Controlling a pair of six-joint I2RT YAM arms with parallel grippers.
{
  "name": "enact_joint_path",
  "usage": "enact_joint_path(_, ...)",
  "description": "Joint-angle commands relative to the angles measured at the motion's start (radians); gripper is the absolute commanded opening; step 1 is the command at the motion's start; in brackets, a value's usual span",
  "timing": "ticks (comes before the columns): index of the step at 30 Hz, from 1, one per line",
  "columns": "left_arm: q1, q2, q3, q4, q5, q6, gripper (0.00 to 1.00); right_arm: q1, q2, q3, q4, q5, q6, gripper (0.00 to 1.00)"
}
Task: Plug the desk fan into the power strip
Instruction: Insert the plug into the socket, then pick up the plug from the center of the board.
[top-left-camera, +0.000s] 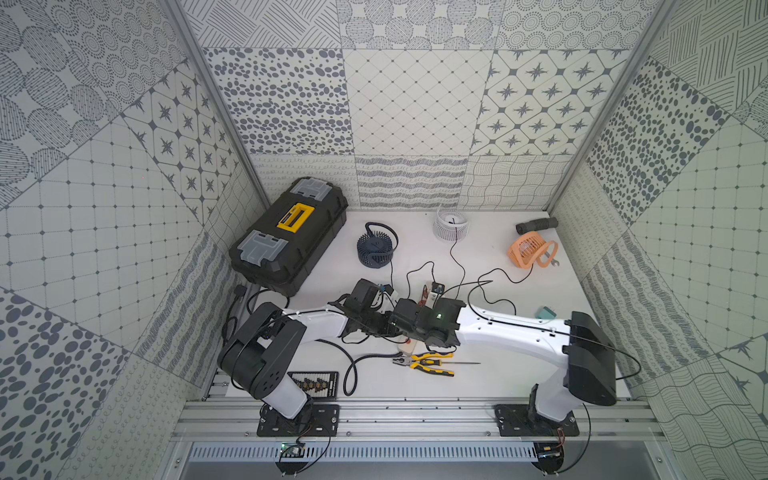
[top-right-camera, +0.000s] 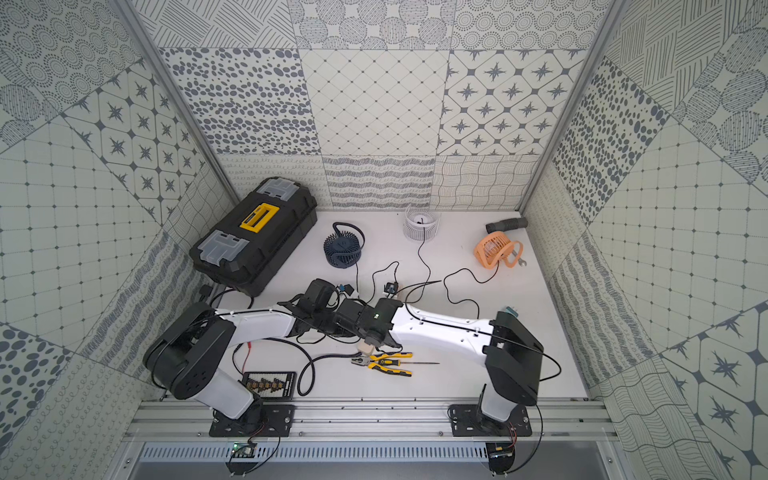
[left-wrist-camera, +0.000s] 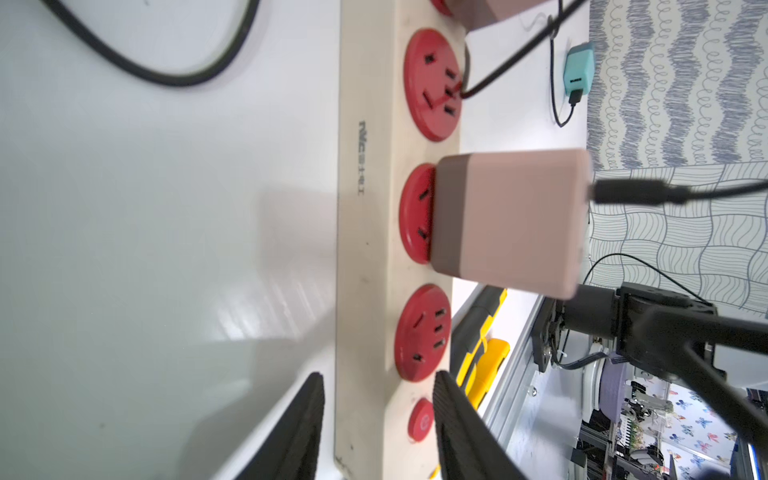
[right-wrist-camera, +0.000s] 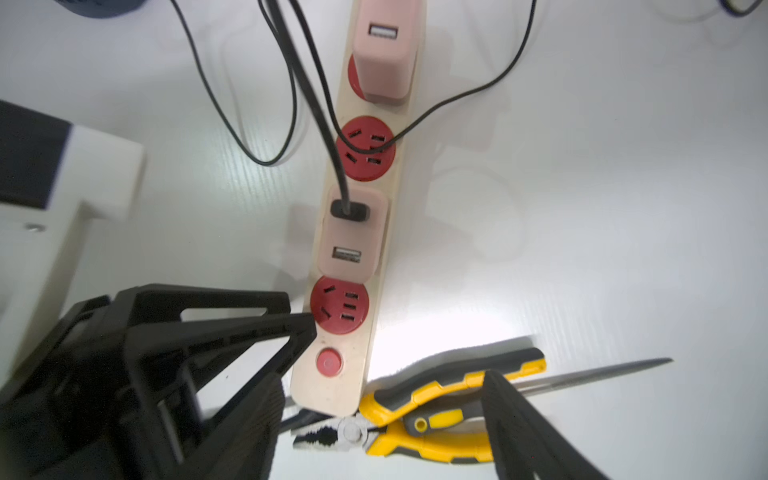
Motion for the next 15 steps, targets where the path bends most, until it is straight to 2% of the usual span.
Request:
enact_joint_path(1,0.01,-0.082,0.014,-0.052,-0.095,0.045,0.52,0.008,-0.124,-0.066,-0.101,0.053,-0.041,0.86)
enact_joint_path(5,0.01,-0.192,0.034,-0.127,-0.163,0.096,0.63,-0.012,-0.29,-0.149,-0.13,0.168,-0.067,0.96)
enact_joint_path(7,0.011,-0.251,0.05,-0.174,-0.193,0.122,0.68,-0.065,-0.364,-0.199,-0.138,0.185,-0.078,0.97)
enact_joint_path(15,0.02,-0.41,0.159,-0.377,-0.247,0.261,0.78,-0.493,-0.56,-0.385,-0.133,0.101,-0.181,0.97)
